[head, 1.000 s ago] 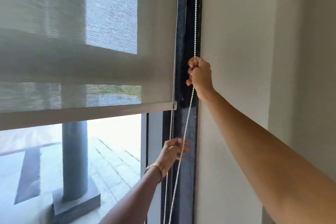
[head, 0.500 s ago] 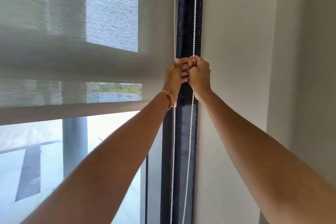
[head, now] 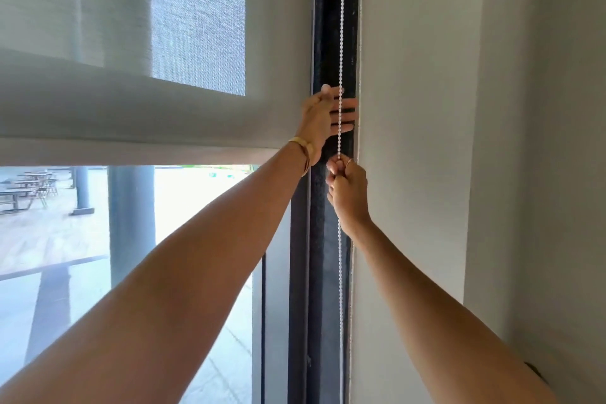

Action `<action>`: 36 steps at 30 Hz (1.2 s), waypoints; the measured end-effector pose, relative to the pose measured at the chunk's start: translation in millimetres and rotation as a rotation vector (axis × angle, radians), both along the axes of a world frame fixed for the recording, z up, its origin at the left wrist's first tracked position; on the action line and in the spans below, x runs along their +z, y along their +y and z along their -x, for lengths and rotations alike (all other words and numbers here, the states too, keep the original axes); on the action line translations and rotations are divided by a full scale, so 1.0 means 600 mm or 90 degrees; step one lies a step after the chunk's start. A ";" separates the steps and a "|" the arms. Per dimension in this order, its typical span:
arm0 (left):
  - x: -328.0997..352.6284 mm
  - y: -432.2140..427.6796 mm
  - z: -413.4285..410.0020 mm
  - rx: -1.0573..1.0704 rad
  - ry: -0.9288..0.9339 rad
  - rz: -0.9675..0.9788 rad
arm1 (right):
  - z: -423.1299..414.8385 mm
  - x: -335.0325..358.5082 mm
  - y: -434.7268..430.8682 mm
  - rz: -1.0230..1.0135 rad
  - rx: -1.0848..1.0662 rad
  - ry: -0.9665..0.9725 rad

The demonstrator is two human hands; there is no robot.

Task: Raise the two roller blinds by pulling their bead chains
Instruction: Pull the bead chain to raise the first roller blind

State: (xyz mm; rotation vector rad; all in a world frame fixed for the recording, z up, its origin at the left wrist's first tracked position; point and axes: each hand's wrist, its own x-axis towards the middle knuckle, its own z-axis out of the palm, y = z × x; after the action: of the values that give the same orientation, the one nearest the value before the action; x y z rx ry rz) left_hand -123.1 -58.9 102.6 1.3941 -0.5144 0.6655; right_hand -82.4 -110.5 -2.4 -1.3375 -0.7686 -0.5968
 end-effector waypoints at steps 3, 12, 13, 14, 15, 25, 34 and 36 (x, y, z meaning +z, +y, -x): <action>-0.008 -0.004 0.001 -0.018 0.015 0.022 | 0.009 -0.041 -0.008 0.009 0.019 0.035; -0.051 -0.036 -0.013 0.026 0.030 0.048 | -0.007 -0.141 -0.036 0.022 0.000 0.092; -0.058 -0.041 -0.017 0.036 0.025 0.044 | -0.009 -0.145 -0.038 0.027 -0.006 0.093; -0.066 -0.047 -0.022 0.043 0.015 0.042 | -0.011 -0.146 -0.039 0.033 -0.012 0.095; -0.073 -0.052 -0.027 0.052 0.003 0.044 | -0.011 -0.145 -0.040 0.039 -0.015 0.098; -0.077 -0.045 -0.069 0.107 -0.016 0.055 | -0.044 -0.142 -0.038 0.080 -0.022 0.112; -0.071 -0.010 -0.040 0.098 -0.003 0.040 | -0.015 -0.131 -0.019 0.108 0.021 0.118; -0.073 -0.001 -0.032 0.119 -0.010 0.027 | -0.008 -0.131 -0.014 0.143 -0.012 0.102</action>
State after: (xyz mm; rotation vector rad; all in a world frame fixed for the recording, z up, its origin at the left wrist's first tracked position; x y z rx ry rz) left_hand -104.1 -59.6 58.5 1.4082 -0.3829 0.8342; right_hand -77.4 -119.0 -80.9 -1.5793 -0.7071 -0.4199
